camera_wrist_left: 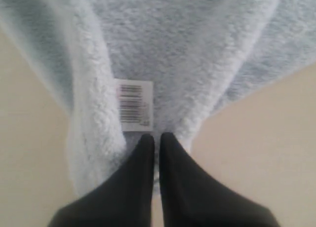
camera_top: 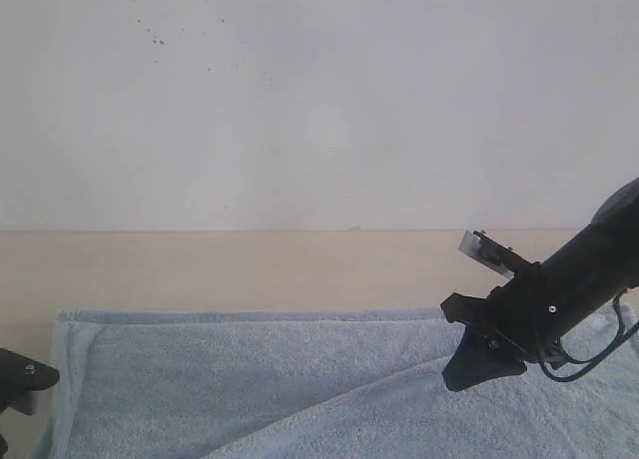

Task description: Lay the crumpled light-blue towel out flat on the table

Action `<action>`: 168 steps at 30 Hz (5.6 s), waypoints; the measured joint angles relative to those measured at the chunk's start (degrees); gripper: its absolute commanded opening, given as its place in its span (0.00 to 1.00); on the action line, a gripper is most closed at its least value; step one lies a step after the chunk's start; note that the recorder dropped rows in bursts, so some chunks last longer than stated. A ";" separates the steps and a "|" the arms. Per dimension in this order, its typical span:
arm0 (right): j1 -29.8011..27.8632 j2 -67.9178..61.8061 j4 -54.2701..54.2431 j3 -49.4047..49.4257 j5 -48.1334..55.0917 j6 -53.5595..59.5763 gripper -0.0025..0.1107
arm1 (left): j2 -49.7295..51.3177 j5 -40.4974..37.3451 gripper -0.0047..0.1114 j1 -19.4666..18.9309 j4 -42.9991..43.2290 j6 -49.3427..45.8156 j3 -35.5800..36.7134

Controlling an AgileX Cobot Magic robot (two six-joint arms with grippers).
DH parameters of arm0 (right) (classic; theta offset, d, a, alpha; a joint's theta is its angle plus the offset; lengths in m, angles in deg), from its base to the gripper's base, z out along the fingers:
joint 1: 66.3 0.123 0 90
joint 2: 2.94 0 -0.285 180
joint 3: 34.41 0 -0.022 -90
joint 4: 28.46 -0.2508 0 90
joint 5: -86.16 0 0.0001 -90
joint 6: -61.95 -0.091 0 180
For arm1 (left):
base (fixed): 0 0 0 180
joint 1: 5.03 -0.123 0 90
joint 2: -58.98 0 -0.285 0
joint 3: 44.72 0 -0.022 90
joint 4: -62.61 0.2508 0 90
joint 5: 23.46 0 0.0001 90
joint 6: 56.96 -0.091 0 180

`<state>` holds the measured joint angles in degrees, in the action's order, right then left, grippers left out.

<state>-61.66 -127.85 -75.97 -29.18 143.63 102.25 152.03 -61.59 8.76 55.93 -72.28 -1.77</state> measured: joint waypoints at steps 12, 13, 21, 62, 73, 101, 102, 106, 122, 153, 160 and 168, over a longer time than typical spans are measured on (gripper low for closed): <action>0.13 0.00 0.00 0.00 -0.56 0.00 0.02 | -4.09 -9.28 0.07 0.00 23.37 27.25 0.00; 0.13 0.00 0.00 0.00 -0.56 0.00 0.02 | -4.17 -10.30 0.07 0.00 24.27 28.22 0.00; 0.49 0.10 0.38 0.00 -0.46 0.00 0.02 | -8.23 -10.06 0.07 0.00 24.61 29.74 0.00; 0.49 32.14 58.36 32.59 -13.78 -44.26 0.02 | -13.57 24.37 0.07 6.28 7.91 20.95 2.39; 0.49 24.05 53.18 32.59 -16.21 -40.91 0.02 | -13.57 25.13 0.07 6.64 6.68 20.65 2.39; 0.49 20.41 55.61 32.59 -12.47 -40.30 0.02 | -13.57 25.32 0.07 6.64 6.26 20.65 2.39; 0.49 20.41 55.61 32.59 -12.31 -40.30 0.02 | -13.57 25.32 0.07 6.64 6.26 20.65 2.39; 0.49 20.41 55.61 32.59 -11.94 -40.30 0.02 | -13.57 25.32 0.07 6.64 6.26 20.65 2.39; 0.49 20.72 60.82 35.87 -11.67 -45.79 0.02 | -13.57 25.32 0.07 6.64 6.26 20.65 2.39; 0.49 23.72 70.45 36.93 -16.57 -58.43 0.02 | -13.57 25.32 0.07 6.64 6.26 20.65 2.39; 0.49 21.08 69.02 36.93 -16.03 -56.55 0.02 | -13.57 25.32 0.07 6.64 6.26 20.65 2.39; 0.59 19.04 70.21 35.94 -13.17 -56.46 0.02 | -13.57 25.32 0.07 6.64 6.17 20.65 2.39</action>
<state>-61.07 -108.81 -5.77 6.76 130.46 45.79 138.46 -36.27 15.39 62.10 -51.63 0.63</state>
